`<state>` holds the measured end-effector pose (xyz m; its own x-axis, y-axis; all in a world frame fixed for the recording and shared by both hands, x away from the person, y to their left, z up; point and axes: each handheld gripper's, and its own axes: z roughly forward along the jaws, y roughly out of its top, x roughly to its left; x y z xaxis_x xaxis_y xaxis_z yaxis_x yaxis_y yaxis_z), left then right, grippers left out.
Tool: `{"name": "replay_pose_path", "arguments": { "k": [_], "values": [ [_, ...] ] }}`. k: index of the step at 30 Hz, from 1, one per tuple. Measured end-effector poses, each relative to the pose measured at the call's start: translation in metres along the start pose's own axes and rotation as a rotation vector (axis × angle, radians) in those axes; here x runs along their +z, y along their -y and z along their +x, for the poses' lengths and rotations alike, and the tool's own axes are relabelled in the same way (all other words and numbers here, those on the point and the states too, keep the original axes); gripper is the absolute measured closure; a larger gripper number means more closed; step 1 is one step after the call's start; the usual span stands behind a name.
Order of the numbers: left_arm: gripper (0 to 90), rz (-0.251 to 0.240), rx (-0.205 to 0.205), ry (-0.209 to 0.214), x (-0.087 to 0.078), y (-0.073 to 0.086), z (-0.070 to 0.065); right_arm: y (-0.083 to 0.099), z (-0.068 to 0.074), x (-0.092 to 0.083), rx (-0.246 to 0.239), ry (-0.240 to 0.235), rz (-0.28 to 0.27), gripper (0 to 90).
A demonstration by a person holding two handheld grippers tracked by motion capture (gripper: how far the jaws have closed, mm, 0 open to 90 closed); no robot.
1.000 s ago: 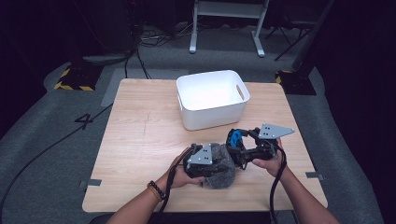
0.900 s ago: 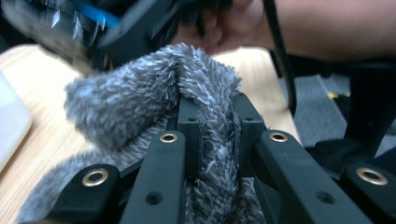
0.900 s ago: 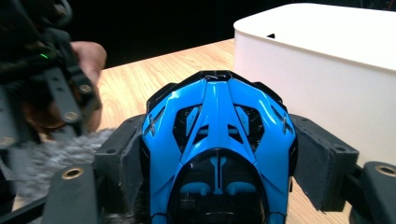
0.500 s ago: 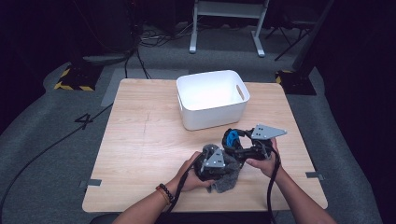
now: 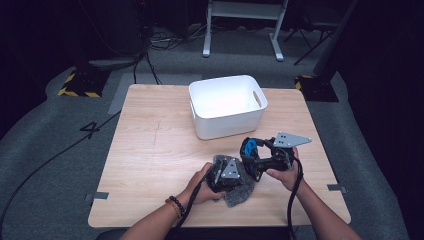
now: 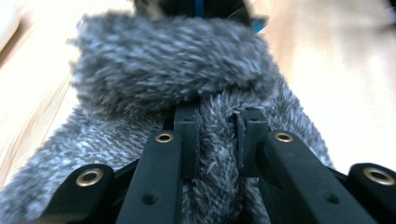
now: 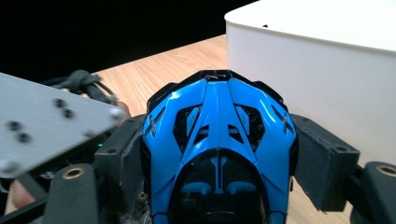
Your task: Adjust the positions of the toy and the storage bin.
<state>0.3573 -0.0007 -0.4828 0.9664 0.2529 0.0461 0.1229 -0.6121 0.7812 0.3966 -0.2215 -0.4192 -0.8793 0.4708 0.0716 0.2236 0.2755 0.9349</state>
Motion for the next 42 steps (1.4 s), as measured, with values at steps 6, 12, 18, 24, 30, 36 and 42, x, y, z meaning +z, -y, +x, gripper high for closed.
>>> {"name": "replay_pose_path", "arguments": {
  "k": [6,12,18,24,30,36,42],
  "values": [
    [72.1,-0.008,0.049,0.038,-0.002,-0.010,-0.018,0.002,-0.005,-0.002,0.045,-0.028,0.004,26.5],
    [68.6,-0.101,-0.004,0.013,-0.018,-0.015,-0.016,0.006,-0.004,0.002,0.044,-0.018,0.023,26.5],
    [76.8,-0.245,-0.036,-0.089,-0.047,-0.018,-0.006,0.008,0.000,0.006,0.046,-0.031,0.030,26.5],
    [81.9,-0.254,-0.014,-0.139,-0.063,-0.016,0.006,0.009,-0.001,0.007,0.070,-0.044,0.024,26.5],
    [63.3,-0.168,-0.066,-0.139,-0.060,-0.005,0.030,0.014,-0.006,0.007,0.066,-0.021,0.056,26.5],
    [16.9,0.064,-0.140,-0.058,-0.052,0.006,0.039,0.018,-0.008,0.009,0.056,-0.013,0.083,26.5],
    [17.3,0.212,-0.124,-0.018,-0.037,0.014,0.033,0.018,-0.008,0.009,0.062,-0.014,0.081,26.5]
  ]
}}
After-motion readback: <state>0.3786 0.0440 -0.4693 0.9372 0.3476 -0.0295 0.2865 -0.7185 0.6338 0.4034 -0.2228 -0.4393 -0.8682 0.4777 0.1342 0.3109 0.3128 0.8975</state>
